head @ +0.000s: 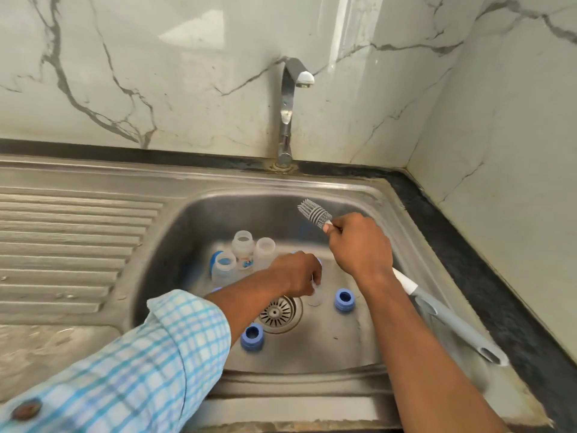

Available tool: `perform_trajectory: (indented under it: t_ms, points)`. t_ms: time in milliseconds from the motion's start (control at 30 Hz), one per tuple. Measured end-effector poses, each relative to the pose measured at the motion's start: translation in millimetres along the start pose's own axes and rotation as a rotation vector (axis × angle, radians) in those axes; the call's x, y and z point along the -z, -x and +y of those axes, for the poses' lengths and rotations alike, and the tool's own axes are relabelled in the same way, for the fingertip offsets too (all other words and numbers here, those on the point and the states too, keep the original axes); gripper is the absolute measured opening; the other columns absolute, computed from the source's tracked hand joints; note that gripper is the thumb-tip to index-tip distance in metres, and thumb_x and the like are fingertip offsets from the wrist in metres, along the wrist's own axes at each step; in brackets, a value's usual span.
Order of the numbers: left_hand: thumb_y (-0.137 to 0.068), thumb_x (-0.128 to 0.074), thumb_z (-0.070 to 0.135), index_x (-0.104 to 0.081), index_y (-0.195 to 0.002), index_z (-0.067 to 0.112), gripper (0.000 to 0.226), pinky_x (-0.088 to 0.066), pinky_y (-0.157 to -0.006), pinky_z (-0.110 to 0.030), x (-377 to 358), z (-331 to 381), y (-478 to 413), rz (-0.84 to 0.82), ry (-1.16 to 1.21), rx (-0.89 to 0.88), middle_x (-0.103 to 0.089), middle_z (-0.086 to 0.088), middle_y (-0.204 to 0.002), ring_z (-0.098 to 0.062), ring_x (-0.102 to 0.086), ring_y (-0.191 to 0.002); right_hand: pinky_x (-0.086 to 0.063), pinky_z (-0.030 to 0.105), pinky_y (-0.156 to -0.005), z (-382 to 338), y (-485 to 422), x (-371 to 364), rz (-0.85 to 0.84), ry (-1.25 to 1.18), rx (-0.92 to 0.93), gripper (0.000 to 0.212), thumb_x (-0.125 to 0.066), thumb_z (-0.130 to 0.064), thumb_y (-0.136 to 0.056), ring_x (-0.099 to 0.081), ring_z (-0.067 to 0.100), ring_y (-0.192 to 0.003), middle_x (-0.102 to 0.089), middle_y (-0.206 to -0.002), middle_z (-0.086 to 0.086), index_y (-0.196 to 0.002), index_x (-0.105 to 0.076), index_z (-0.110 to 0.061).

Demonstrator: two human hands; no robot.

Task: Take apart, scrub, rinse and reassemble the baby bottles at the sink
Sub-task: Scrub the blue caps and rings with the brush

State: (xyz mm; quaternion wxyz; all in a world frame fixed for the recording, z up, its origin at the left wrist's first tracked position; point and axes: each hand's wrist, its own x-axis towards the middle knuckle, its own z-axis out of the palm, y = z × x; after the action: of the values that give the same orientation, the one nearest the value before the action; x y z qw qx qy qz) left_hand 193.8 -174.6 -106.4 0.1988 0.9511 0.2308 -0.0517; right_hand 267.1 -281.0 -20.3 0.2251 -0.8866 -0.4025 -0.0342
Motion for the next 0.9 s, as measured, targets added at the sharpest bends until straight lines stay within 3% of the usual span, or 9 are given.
perform_trajectory:
  t_ms: [133,333,500,633,733,833,900]
  points:
    - [-0.084,-0.076,0.029,-0.066,-0.106,0.026,0.025,-0.047,-0.077,-0.031,-23.1,15.3,-14.9,-0.117,-0.098,-0.05,-0.062,0.002,-0.114,-0.02,-0.061,-0.103,-0.045,0.033,-0.067,1.7,-2.7,-3.8,-0.003,-0.008,-0.007,0.028,-0.053,-0.038,-0.099,-0.064,0.028,-0.083,-0.07,-0.093,0.006,-0.104,-0.073,-0.02]
    - [-0.084,-0.076,0.027,-0.064,-0.107,0.024,0.026,-0.046,-0.075,-0.03,-42.2,14.7,-19.7,-0.143,-0.122,-0.079,-0.062,-0.001,-0.116,-0.022,-0.061,-0.102,-0.045,0.033,-0.069,0.7,-2.2,-6.0,-0.016,0.003,-0.01,0.028,-0.052,-0.039,-0.099,-0.065,0.028,-0.087,-0.07,-0.097,0.004,-0.107,-0.072,-0.02]
    - [-0.079,-0.081,0.03,-0.057,-0.123,0.024,0.05,-0.045,-0.076,-0.032,-27.4,13.8,-15.3,-0.142,-0.036,-0.047,-0.057,0.003,-0.103,-0.021,-0.06,-0.103,-0.042,0.031,-0.067,-1.2,-1.2,-3.4,-0.017,0.009,-0.017,0.028,-0.052,-0.039,-0.099,-0.06,0.024,-0.078,-0.07,-0.094,0.003,-0.106,-0.072,-0.02]
    - [-0.087,-0.072,0.034,-0.063,-0.115,0.026,0.03,-0.045,-0.079,-0.029,-8.4,16.0,-9.3,-0.021,-0.001,0.009,-0.062,0.003,-0.113,-0.019,-0.061,-0.105,-0.052,0.036,-0.072,-2.2,-1.5,-2.1,-0.004,-0.017,-0.043,0.028,-0.052,-0.04,-0.099,-0.066,0.027,-0.086,-0.07,-0.095,0.004,-0.109,-0.072,-0.021]
    - [-0.095,-0.058,0.039,-0.063,-0.116,0.022,0.027,-0.041,-0.075,-0.03,-10.0,28.6,-5.7,0.047,-0.146,-0.039,-0.063,0.0,-0.118,-0.023,-0.061,-0.106,-0.048,0.035,-0.073,-4.1,-1.1,0.4,0.011,-0.017,-0.067,0.029,-0.052,-0.039,-0.099,-0.065,0.029,-0.091,-0.069,-0.101,0.005,-0.113,-0.07,-0.022]
    - [-0.097,-0.052,0.034,-0.063,-0.109,0.014,0.026,-0.045,-0.076,-0.035,-24.8,42.6,-11.7,-0.013,-0.209,-0.12,-0.064,-0.007,-0.114,-0.027,-0.061,-0.102,-0.042,0.034,-0.072,-4.8,-0.3,3.6,0.017,-0.014,-0.083,0.029,-0.052,-0.037,-0.098,-0.064,0.03,-0.096,-0.069,-0.105,0.006,-0.114,-0.069,-0.021]
    - [-0.096,-0.055,0.029,-0.063,-0.11,0.009,0.025,-0.049,-0.087,-0.041,-29.3,51.4,-12.6,-0.063,-0.156,-0.121,-0.063,-0.012,-0.116,-0.029,-0.06,-0.106,-0.043,0.035,-0.074,-4.4,0.2,4.5,0.014,-0.022,-0.088,0.03,-0.052,-0.037,-0.098,-0.064,0.03,-0.098,-0.069,-0.106,0.007,-0.115,-0.069,-0.02]
